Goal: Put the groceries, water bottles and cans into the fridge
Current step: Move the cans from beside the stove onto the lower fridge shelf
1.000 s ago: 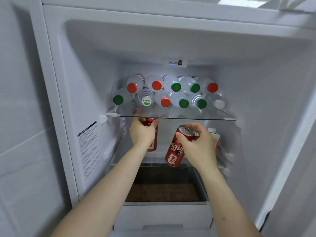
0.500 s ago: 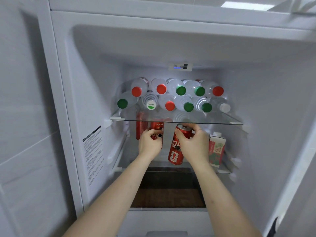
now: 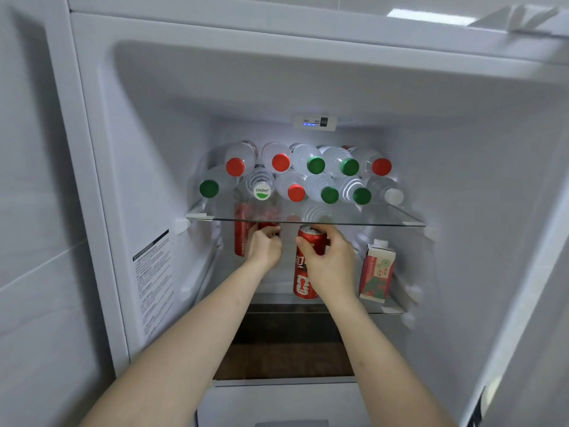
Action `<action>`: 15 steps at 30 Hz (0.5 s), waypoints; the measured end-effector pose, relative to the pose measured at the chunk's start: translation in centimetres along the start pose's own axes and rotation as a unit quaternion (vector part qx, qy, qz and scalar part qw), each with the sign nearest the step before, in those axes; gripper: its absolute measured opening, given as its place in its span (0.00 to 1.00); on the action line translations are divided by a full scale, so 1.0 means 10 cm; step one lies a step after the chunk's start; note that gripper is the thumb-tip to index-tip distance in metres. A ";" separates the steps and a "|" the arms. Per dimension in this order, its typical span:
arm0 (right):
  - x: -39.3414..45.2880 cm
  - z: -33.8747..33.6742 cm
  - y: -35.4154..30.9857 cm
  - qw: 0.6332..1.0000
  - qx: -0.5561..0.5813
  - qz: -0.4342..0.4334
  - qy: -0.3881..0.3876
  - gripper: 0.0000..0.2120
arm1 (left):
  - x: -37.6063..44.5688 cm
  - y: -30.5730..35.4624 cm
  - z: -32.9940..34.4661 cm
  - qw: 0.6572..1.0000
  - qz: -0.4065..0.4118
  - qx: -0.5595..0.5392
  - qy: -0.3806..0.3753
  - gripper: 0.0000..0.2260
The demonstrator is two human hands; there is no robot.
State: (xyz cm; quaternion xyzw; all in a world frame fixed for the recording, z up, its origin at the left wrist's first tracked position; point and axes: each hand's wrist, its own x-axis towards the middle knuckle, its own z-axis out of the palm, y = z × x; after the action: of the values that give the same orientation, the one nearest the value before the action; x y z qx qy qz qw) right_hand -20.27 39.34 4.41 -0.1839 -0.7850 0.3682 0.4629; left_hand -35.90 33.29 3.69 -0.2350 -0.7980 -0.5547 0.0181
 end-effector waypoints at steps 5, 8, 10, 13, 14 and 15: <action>-0.13 -0.02 0.08 0.998 0.023 0.048 -0.024 0.36 | -0.01 0.02 0.03 1.000 -0.004 0.010 -0.015 0.18; -0.18 0.00 0.16 0.998 0.012 0.055 -0.028 0.35 | -0.03 0.06 0.03 0.999 -0.003 0.028 -0.020 0.18; -0.15 0.03 0.20 0.998 0.004 0.057 -0.030 0.33 | -0.03 0.07 0.01 0.999 -0.005 0.025 -0.026 0.18; -0.04 0.10 0.22 0.997 0.017 0.068 -0.028 0.31 | -0.05 0.08 -0.03 0.999 -0.006 0.022 -0.035 0.19; 0.01 0.13 0.23 0.997 0.023 0.068 -0.027 0.30 | -0.07 0.09 -0.05 0.999 -0.003 0.018 -0.037 0.19; 0.06 0.17 0.25 0.997 0.024 0.067 -0.026 0.29 | -0.11 0.10 -0.07 0.999 0.000 0.012 -0.037 0.19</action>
State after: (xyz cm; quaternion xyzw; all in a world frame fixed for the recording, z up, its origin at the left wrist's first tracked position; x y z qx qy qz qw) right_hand -22.15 40.63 2.36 -0.2157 -0.7737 0.4217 0.4207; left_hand -34.71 32.58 4.48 -0.2551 -0.8046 -0.5361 -0.0084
